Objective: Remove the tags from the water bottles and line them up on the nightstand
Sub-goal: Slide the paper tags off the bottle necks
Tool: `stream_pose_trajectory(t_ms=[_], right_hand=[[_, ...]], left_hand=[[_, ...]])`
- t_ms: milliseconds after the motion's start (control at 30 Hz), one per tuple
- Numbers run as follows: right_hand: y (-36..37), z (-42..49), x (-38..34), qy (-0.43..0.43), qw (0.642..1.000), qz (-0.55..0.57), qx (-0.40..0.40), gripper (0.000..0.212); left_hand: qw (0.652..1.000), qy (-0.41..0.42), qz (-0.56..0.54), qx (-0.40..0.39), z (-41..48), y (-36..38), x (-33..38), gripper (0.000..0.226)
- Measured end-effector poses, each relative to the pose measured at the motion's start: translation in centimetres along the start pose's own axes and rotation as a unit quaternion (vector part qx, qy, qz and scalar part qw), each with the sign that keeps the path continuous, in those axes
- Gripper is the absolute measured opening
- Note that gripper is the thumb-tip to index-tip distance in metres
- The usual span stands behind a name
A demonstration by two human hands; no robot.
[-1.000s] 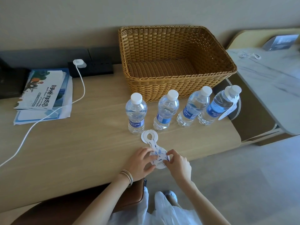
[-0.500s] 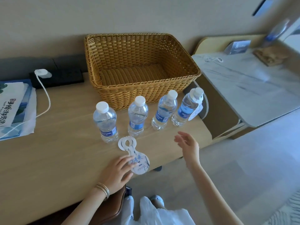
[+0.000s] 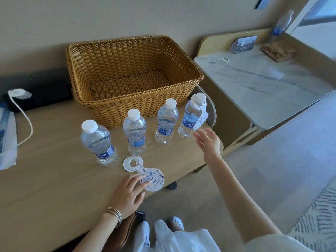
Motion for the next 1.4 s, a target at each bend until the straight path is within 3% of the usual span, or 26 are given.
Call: stream_pose_trajectory(t_ms=[233, 433, 700, 1133, 1400], right_hand=[[0.4, 0.1, -0.6, -0.009, 0.999, -0.032, -0.003, 0.055], [1.0, 0.8, -1.5, 0.004, 0.999, -0.029, -0.046, 0.069], [0.3, 0.1, -1.8, -0.007, 1.000, -0.030, -0.002, 0.065], [-0.2, -4.2, -3.8, -0.109, 0.988, 0.005, 0.111, 0.016], [0.9, -6.1, -7.2, -0.208, 0.972, -0.006, 0.112, 0.010]], left_hand=[[1.000, -0.005, -0.002, -0.005, 0.1, 0.0, 0.1, 0.045], [1.000, -0.003, -0.005, -0.007, 0.1, 0.1, 0.0, 0.045], [1.000, -0.004, -0.003, -0.008, 0.0, 0.2, -0.1, 0.044], [1.000, -0.006, -0.012, 0.002, 0.1, 0.3, -0.1, 0.042], [1.000, -0.001, -0.009, 0.003, 0.0, 0.3, -0.1, 0.041]])
Point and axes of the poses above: each hand's wrist, its own z-axis towards the middle knuckle, its own y-axis out of the palm, x = y × z, the point moved 1 cm from there along z, towards the middle knuckle, and after that the axes turned 12 degrees about -y, right-handed, at the moved point
